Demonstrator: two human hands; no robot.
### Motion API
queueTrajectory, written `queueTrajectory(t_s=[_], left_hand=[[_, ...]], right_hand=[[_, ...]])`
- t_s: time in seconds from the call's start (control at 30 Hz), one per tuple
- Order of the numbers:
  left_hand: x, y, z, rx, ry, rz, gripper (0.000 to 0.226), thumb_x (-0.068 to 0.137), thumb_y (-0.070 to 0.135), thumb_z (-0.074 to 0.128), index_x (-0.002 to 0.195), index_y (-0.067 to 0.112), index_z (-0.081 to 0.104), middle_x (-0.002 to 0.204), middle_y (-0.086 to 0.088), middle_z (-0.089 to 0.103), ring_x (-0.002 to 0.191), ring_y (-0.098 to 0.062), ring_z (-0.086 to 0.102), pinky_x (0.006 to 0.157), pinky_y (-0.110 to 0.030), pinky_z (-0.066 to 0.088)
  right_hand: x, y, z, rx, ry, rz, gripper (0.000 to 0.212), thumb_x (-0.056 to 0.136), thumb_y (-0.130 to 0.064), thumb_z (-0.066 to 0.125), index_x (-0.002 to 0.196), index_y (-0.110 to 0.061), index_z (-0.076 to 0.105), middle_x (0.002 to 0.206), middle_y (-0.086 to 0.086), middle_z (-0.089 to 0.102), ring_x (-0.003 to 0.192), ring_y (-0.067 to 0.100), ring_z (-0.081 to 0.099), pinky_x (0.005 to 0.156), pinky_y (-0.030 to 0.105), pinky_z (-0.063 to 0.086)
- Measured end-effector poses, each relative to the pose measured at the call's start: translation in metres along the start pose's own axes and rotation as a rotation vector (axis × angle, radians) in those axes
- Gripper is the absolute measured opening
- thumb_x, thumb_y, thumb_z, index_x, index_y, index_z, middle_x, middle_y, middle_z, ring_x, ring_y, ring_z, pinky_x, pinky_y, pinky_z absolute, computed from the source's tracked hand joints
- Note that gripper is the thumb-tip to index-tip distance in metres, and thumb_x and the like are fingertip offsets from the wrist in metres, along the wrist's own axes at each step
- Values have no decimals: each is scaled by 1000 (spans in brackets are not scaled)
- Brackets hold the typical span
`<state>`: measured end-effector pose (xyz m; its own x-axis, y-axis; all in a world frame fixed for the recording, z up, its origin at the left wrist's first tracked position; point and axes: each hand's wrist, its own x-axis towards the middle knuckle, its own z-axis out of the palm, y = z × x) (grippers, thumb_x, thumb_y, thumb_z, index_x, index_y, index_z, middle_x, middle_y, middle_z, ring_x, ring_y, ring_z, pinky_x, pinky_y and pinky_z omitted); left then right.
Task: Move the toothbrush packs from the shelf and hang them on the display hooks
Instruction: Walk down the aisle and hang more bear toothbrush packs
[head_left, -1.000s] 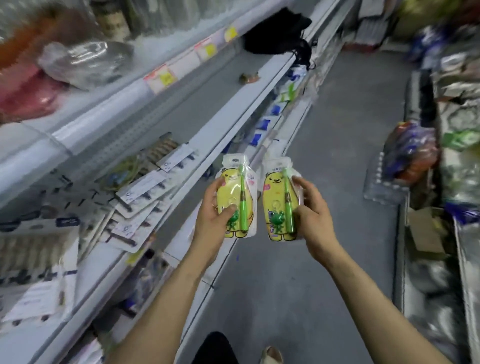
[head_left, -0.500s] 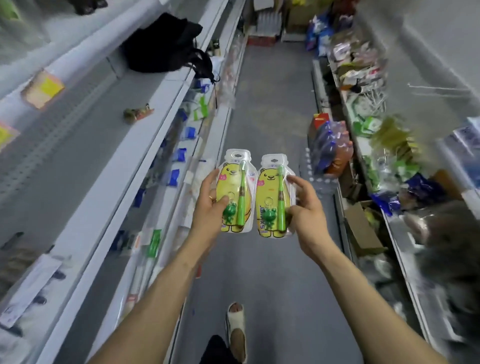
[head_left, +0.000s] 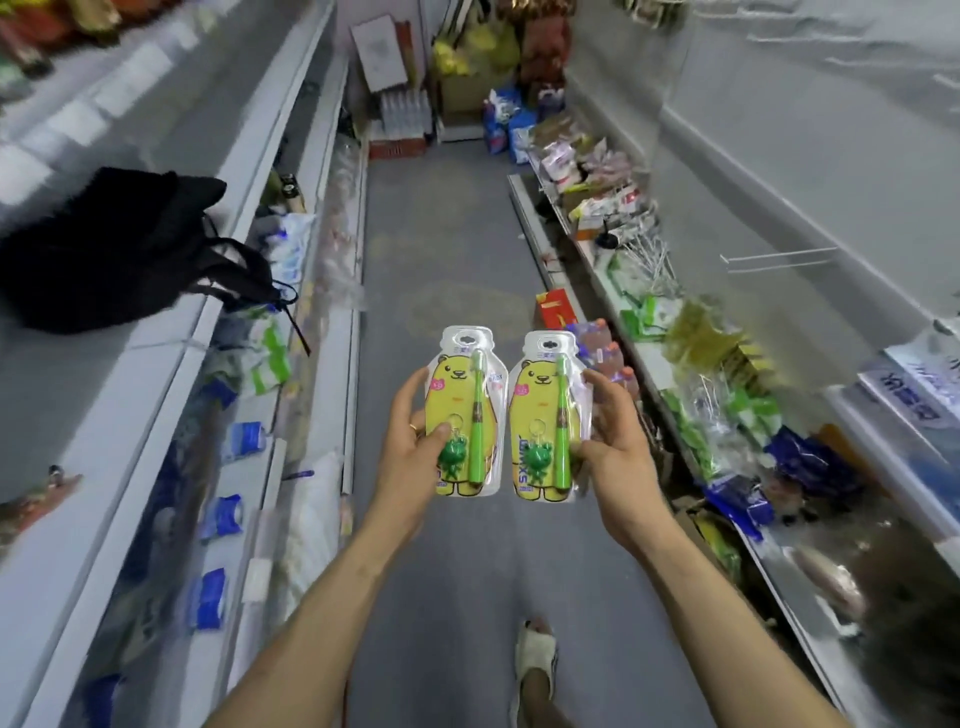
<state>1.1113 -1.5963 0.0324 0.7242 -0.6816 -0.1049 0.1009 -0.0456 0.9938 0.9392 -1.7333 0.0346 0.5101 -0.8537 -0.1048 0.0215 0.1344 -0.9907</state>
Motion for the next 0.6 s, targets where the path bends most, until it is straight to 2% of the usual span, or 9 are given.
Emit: queueTrajectory(t_s=[0.07,0.17,0.27,0.37,0.47,0.6], left_hand=[[50,7,11,-2,17,-20,65,105,-3,52,146,47,46,124,2,75,114,-20,73,92,-46,60],[122,27,13,-29,63,-14,66,104,-3,52,151,43,43,125,1,76,116,-23,72,98,-55,58],[197,43,3,-26,135,-10,70,104,-2,54,150,49,43,126,-3,75,117,-30,72,100,-64,55],[270,59,-9,-27,188,0,66,104,1,56,143,54,48,123,0,76,116,-29,72,101,-65,54],[350,66,-19,-53,221,9,53,104,2,58,141,40,54,123,6,77,117,-25,72,104,-65,52],[468,77,-35,-76,177,16,40,103,8,60,131,36,62,124,4,76,116,-27,72,102,-66,53]], right_hand=[[56,-6,6,11,2,7,90,78,31,44,145,-29,52,129,-2,72,117,19,70,83,32,61],[133,-22,22,33,-57,15,90,81,30,44,145,-33,52,129,-5,72,120,17,69,86,33,61],[215,-37,46,4,-115,15,91,82,28,46,144,-38,52,127,-1,72,121,23,69,90,46,61],[291,-53,78,-3,-179,15,89,83,29,46,148,-32,49,128,-3,73,118,25,70,80,36,61],[363,-63,111,0,-209,0,89,82,30,45,149,-28,48,121,-7,74,112,20,71,73,29,58],[468,-67,160,3,-167,-37,90,81,30,45,148,-30,48,111,-6,75,104,18,71,72,32,58]])
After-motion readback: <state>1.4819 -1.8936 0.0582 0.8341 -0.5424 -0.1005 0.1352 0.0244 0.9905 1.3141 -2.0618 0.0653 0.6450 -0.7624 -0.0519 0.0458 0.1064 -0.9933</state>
